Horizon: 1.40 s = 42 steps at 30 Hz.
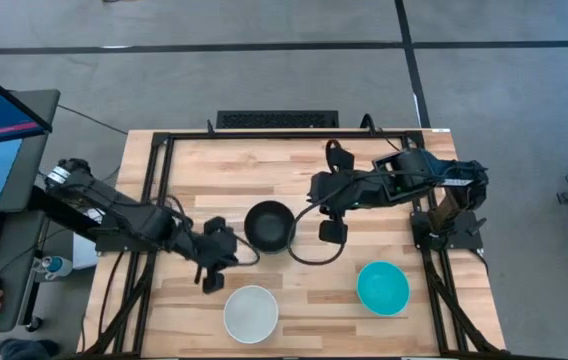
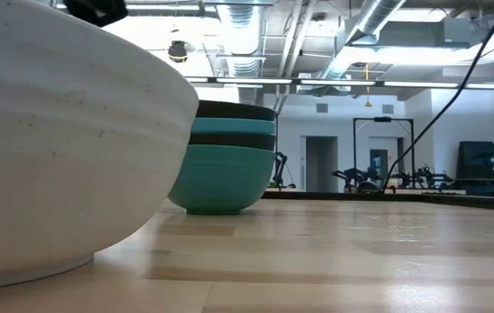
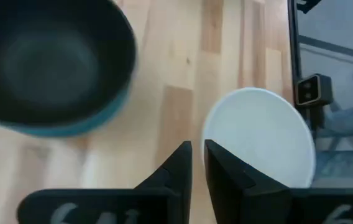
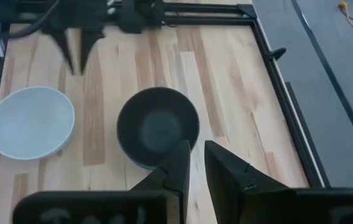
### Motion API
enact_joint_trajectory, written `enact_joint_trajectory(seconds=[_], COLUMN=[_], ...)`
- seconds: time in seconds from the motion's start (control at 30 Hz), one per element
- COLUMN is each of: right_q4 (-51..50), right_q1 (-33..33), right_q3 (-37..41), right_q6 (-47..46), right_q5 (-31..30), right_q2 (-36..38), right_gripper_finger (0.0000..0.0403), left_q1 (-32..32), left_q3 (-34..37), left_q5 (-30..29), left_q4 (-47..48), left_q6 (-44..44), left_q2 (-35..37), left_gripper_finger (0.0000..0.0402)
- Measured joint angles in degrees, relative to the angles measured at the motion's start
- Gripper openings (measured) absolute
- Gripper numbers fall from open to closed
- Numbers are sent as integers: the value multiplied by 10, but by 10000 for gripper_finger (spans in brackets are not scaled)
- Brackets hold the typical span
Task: Nest bowls inside each other
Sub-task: Stack the white bowl on the black bowl
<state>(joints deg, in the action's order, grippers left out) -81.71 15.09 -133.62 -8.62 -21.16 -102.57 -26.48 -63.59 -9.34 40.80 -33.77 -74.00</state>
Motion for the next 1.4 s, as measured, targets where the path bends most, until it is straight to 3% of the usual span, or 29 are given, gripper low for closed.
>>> enact_joint_trajectory(seconds=[0.17,0.27,0.37,0.6,0.73,0.83,0.9,1.07,1.17,1.23,1.33,1.4], right_q4=[-27,-60,-64,-51,-36,-30,-30,-29,17,86,202,255], right_q1=[-10,-5,3,54,100,137,152,156,147,143,131,119], right_q3=[0,0,0,0,0,0,-1,2,49,109,211,281], right_q6=[-26,-8,-2,10,9,20,32,36,49,72,80,58], right_q5=[8,5,-48,-47,-43,-8,28,32,38,79,142,150], right_q2=[3,3,4,67,99,110,103,60,46,49,81,118], right_gripper_finger=[72,70,65,62,62,62,62,62,62,62,62,62], left_q1=[-39,-61,-77,-99,-111,-114,-116,-117,-119,-119,-124,-128], left_q3=[0,0,0,0,0,0,0,0,0,0,0,0], left_q5=[-17,-61,-113,-185,-197,-195,-192,-178,-165,-152,-154,-158], left_q4=[-19,-41,-46,-7,-12,-15,-12,-15,-12,-13,-16,-18], left_q6=[-98,-139,-188,-283,-296,-303,-306,-310,-310,-310,-310,-308], left_q2=[-35,-46,-50,-51,-64,-81,-92,-117,-128,-133,-134,-134], left_gripper_finger=[62,77,88,92,92,92,92,92,92,92,92,92])
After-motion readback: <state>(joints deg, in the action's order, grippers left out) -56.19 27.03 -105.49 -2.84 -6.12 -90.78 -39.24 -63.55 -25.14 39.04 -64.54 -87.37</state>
